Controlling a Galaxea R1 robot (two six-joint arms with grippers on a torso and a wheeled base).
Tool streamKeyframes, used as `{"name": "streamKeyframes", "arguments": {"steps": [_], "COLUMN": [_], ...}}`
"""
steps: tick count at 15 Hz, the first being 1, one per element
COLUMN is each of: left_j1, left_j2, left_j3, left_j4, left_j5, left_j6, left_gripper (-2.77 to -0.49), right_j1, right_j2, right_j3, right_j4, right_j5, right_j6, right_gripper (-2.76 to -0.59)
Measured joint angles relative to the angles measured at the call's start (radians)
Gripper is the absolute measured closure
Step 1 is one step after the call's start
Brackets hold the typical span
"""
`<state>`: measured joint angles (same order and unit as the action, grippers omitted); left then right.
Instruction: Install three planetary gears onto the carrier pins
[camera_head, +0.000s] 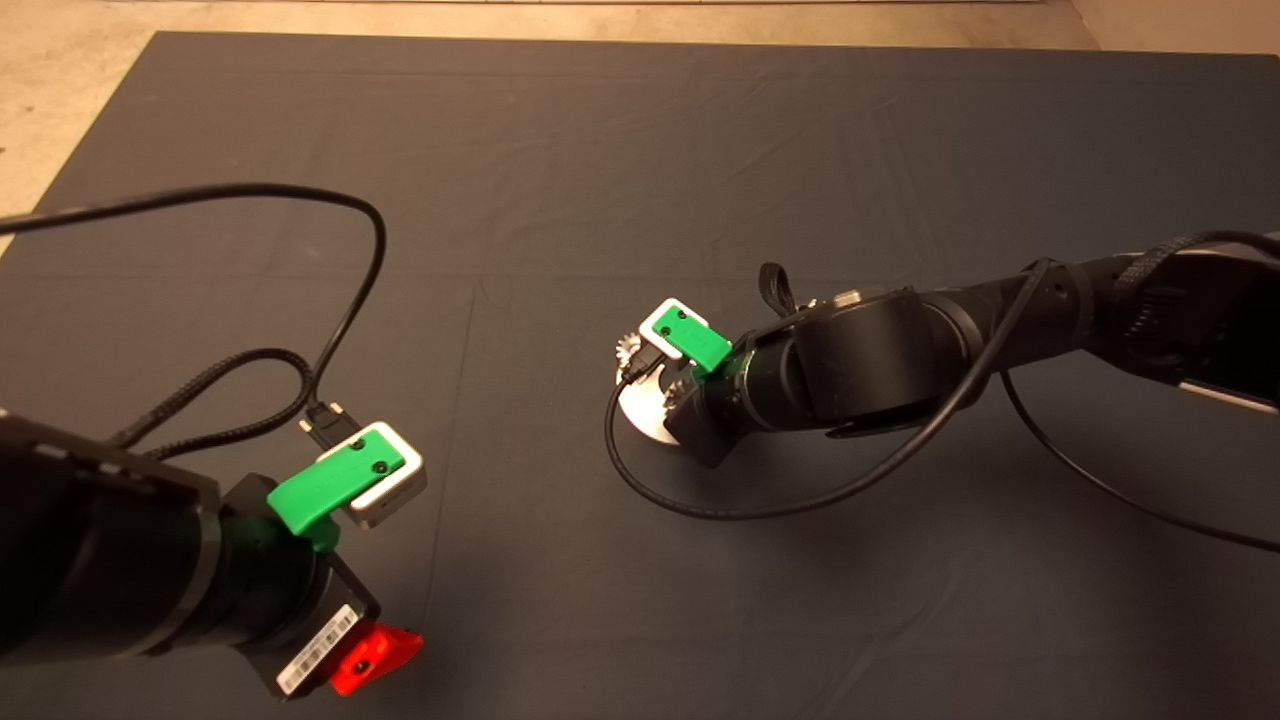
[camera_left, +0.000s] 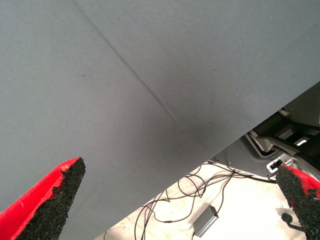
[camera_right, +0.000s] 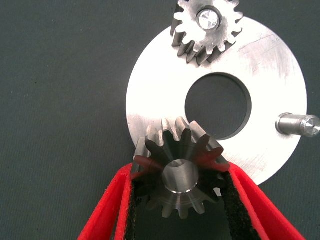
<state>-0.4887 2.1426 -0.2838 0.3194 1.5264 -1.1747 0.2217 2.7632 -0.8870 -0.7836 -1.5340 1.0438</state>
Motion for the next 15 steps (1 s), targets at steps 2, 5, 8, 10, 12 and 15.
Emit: {"name": "streamKeyframes", "arguments": {"steps": [2, 5, 8, 10, 12, 15], "left_j1": [0.0, 0.0, 0.0, 0.0, 0.0, 0.0], "left_j2": [-0.004, -0.005, -0.009, -0.009, -0.009, -0.009], "left_j3": [0.0, 0.0, 0.0, 0.0, 0.0, 0.0], "left_j4": [0.0, 0.0, 0.0, 0.0, 0.0, 0.0], "left_j5": [0.0, 0.0, 0.0, 0.0, 0.0, 0.0], "left_j6": [0.0, 0.0, 0.0, 0.0, 0.0, 0.0], "left_gripper": [-2.77, -2.77, -2.77, -2.77, -2.77, -2.77], "right_j1": [0.0, 0.0, 0.0, 0.0, 0.0, 0.0], "right_j2": [0.0, 0.002, 0.002, 0.002, 0.002, 0.002], "right_j3": [0.0, 0.0, -0.001, -0.006, -0.017, -0.025], "right_j4": [0.03, 0.059, 0.072, 0.078, 0.078, 0.079], "right_j5": [0.0, 0.0, -0.001, 0.0, -0.001, 0.0], "right_j6": [-0.001, -0.004, -0.007, -0.02, -0.03, -0.042], "right_gripper": [-1.02, -1.02, -1.02, -1.02, -1.02, -1.02]}}
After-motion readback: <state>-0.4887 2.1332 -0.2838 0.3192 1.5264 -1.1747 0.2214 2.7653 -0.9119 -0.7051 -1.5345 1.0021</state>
